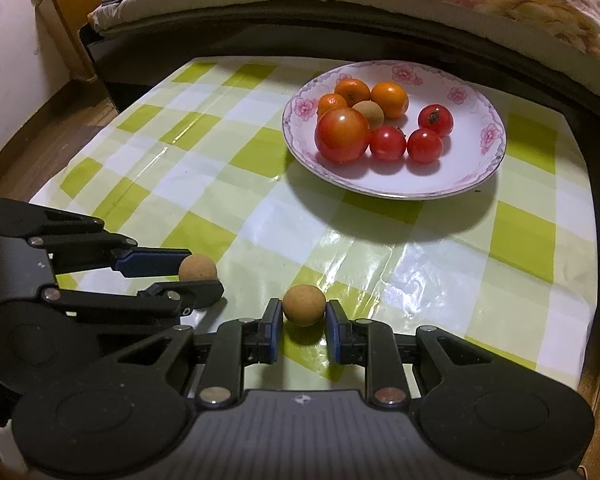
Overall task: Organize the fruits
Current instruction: 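Carry both longans over the white plate with both grippers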
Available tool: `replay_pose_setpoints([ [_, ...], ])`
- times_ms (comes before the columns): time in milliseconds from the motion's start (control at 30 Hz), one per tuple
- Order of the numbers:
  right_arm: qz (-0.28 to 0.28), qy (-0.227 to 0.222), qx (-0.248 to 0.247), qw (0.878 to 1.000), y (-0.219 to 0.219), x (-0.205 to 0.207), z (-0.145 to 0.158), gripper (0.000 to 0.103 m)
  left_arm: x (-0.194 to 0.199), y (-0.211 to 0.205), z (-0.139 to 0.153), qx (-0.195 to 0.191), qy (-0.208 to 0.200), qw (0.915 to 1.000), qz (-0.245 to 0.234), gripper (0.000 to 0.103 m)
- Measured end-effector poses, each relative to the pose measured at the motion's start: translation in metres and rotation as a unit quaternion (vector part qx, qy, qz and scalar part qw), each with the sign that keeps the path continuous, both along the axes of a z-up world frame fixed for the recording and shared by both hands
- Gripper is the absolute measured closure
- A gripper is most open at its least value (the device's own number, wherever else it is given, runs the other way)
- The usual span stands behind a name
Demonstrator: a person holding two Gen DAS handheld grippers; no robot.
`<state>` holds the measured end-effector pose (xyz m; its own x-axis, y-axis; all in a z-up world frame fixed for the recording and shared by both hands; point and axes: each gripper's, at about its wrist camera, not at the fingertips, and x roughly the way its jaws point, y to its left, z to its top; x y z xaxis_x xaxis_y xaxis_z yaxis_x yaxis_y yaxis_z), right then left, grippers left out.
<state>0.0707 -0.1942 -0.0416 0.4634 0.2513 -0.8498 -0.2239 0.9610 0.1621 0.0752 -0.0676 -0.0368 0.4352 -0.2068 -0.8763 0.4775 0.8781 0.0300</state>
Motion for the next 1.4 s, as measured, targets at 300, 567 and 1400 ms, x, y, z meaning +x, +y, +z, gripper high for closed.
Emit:
replay_pose_setpoints([
  [300,-0.004,-0.009,0.001,1.000,-0.002,-0.001,0.006,0.076,0.001,-0.001,0.005,-0.003,-0.008,1.0000,-0.002,0.071],
  [567,-0.005,-0.014,0.002,1.000,-0.002,-0.001,0.010,0.076,0.002,-0.001,0.008,-0.002,-0.015,0.9999,-0.002,0.071],
  [1400,-0.024,-0.041,0.003,0.999,-0.011,0.007,0.029,0.076,0.012,-0.011,0.024,-0.007,-0.052,0.9986,-0.005,0.073],
])
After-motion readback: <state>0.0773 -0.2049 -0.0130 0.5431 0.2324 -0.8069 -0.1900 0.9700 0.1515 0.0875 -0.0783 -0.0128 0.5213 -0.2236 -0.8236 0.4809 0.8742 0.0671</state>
